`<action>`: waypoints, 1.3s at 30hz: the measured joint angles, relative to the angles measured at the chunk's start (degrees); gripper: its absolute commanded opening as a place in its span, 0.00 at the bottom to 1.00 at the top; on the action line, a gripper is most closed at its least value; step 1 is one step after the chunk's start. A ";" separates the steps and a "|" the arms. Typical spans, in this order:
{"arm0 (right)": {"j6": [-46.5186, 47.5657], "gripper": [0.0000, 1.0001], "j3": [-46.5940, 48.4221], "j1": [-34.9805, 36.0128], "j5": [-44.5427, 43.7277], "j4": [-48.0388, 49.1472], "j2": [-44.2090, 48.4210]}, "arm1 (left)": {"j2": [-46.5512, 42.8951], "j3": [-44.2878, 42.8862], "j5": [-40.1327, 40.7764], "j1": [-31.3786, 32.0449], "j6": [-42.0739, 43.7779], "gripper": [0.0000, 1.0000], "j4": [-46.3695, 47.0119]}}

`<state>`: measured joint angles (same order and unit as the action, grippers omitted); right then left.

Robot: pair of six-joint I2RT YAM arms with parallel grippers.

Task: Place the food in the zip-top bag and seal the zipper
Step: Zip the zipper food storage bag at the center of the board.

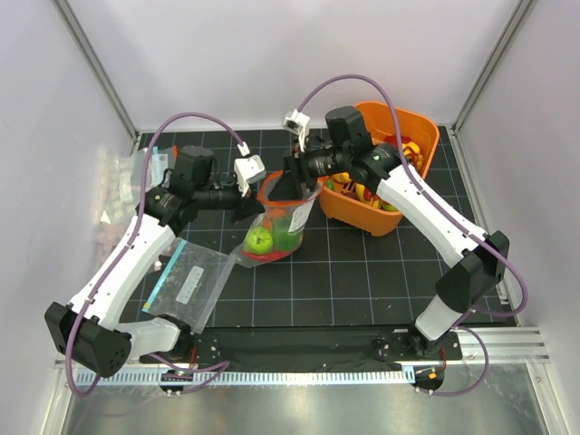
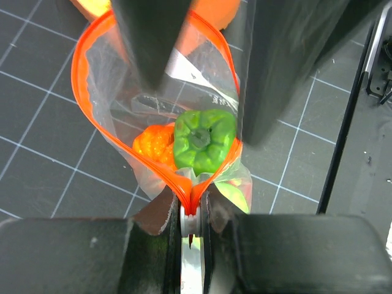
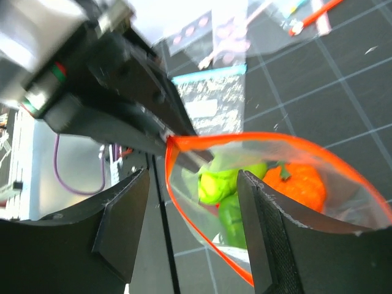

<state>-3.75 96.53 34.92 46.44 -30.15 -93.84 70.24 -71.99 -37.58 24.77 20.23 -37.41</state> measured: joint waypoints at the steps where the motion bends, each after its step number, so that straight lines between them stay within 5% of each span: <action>1: 0.57 0.64 -0.17 0.44 -0.17 -0.87 0.00 | 0.00 -0.15 0.00 0.07 0.02 0.00 0.00; 4: 2.08 0.54 -1.70 1.66 -0.92 -2.49 0.28 | 0.00 -1.18 -0.02 0.20 0.00 0.00 -0.15; 5: 2.54 0.39 -2.08 1.95 -1.11 -3.02 0.31 | 0.00 -1.40 -0.04 0.24 0.00 0.00 -0.13; 8: 3.74 0.17 -2.67 2.32 -1.27 -4.31 0.31 | 0.00 -1.79 -0.02 0.39 -0.04 0.00 -0.17; 11: 4.15 0.05 -2.71 2.32 -1.25 -4.68 0.39 | 0.07 -1.79 0.00 0.39 -0.09 0.00 -0.15; 15: 4.09 0.01 -3.52 2.38 -1.20 -4.59 0.90 | 0.11 -1.81 0.09 0.39 -0.46 0.01 -0.13; 19: 2.69 0.01 -5.33 2.47 -2.01 -3.43 2.58 | 0.09 -1.77 0.98 0.68 -1.79 0.41 0.74; 22: -0.83 0.01 -7.43 2.47 -3.48 -0.90 4.26 | -0.74 -0.72 1.75 0.66 -4.00 0.50 3.72; 30: -14.10 0.01 -15.65 2.47 -7.52 13.77 9.42 | -8.41 8.35 3.69 0.61 -11.19 0.50 13.33; 39: -18.56 0.01 -15.72 2.47 -8.61 19.08 10.03 | -9.38 10.08 5.16 -0.90 -17.38 0.45 19.98</action>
<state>-22.31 80.82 37.39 37.82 -11.07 -83.81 60.86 -61.91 -32.42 23.88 2.85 -17.43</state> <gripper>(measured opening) 0.056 0.455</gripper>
